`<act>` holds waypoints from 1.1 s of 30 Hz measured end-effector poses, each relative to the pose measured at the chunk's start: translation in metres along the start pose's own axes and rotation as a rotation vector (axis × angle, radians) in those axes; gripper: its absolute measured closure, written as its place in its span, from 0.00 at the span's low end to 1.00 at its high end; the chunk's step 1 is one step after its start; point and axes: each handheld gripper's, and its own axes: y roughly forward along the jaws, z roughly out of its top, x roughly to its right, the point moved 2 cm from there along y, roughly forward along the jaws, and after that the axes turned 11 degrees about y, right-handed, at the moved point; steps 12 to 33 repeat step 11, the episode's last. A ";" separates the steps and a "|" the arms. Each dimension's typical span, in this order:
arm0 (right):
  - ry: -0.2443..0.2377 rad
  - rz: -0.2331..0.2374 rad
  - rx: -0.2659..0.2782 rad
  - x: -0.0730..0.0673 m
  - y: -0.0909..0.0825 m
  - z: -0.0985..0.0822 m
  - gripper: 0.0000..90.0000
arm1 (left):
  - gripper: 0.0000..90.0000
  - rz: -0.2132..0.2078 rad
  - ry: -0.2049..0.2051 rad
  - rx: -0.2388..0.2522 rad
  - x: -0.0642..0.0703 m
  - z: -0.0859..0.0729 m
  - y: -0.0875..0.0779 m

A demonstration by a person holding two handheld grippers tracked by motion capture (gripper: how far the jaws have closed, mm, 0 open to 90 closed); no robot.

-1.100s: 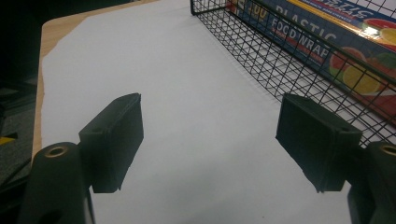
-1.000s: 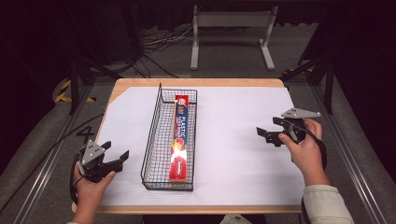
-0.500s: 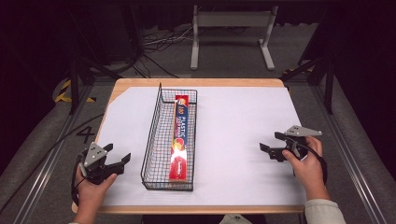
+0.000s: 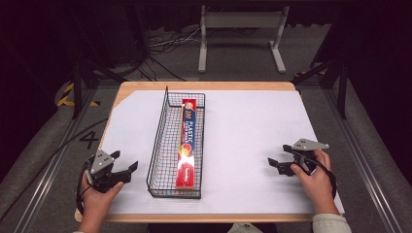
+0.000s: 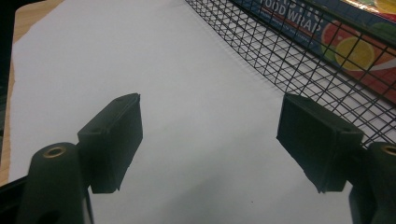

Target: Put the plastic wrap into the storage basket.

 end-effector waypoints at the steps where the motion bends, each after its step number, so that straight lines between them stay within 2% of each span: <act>1: 0.004 -0.001 0.003 0.000 0.000 0.000 0.16 | 0.25 -0.003 -0.007 -0.006 0.000 0.000 0.000; 7: 0.040 -0.016 0.010 0.001 -0.004 0.001 0.15 | 0.25 -0.013 -0.047 -0.033 -0.002 -0.003 0.005; 11: 0.046 -0.025 0.006 0.000 -0.006 0.002 0.14 | 0.24 -0.017 -0.077 -0.036 -0.004 -0.006 0.006; 33: 0.046 -0.025 0.006 0.000 -0.006 0.002 0.14 | 0.24 -0.017 -0.077 -0.036 -0.004 -0.006 0.006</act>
